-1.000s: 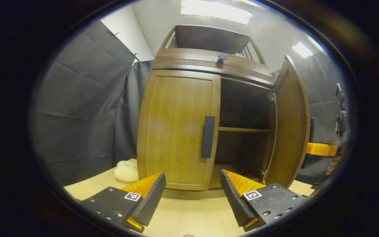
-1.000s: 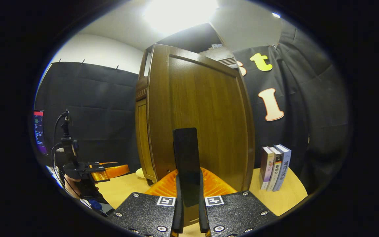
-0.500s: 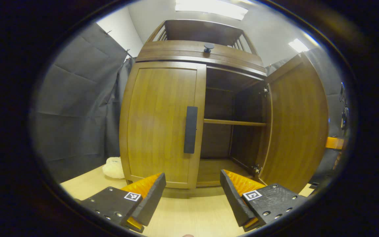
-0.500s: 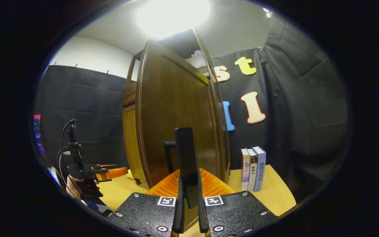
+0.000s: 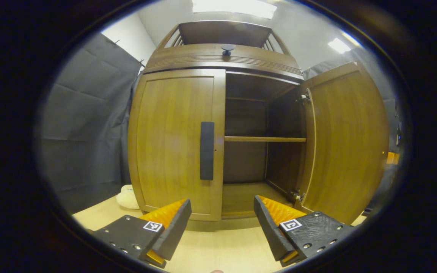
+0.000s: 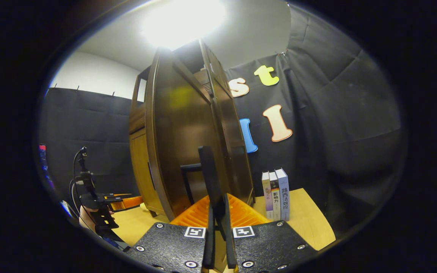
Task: Open the right door of the double-door shoe cabinet with the right hand, and open the left door with the left hand.
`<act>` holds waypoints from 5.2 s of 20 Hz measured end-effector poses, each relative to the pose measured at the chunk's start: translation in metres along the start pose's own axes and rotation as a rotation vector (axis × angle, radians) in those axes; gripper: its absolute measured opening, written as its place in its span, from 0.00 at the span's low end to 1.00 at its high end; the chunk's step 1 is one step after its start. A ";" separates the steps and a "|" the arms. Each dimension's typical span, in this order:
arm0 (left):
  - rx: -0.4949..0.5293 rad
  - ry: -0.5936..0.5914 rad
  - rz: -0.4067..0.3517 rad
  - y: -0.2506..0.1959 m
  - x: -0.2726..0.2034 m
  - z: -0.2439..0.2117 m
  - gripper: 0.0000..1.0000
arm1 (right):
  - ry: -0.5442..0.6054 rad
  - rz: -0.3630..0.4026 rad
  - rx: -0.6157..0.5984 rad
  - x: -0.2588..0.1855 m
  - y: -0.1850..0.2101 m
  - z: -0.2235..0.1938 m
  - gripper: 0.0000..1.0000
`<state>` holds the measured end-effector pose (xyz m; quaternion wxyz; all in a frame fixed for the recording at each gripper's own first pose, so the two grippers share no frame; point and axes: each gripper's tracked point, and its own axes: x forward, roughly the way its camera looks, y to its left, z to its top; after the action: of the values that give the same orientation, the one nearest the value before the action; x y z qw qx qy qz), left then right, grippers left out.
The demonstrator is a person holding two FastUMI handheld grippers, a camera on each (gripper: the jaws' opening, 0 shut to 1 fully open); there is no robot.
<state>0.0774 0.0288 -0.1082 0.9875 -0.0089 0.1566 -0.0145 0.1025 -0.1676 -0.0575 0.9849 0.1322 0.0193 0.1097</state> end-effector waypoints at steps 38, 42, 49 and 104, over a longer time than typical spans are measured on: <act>-0.011 -0.136 -0.005 0.011 0.046 0.025 1.00 | -0.034 -0.032 -0.203 0.054 0.141 0.022 0.93; -0.036 -0.111 -0.019 0.007 0.050 0.019 1.00 | -0.049 -0.020 -0.221 0.055 0.143 0.019 0.93; -0.138 -0.127 -0.080 -0.008 0.057 0.012 0.96 | 0.010 0.017 -0.261 0.066 0.146 0.007 0.94; -0.190 -0.199 0.092 0.010 0.054 0.020 0.20 | 0.007 0.103 -0.220 0.047 0.184 0.002 0.94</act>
<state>0.1357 0.0375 -0.1061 0.9925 -0.0965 0.0589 0.0464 0.1094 0.0156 -0.0074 0.9865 0.0237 0.0036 0.1619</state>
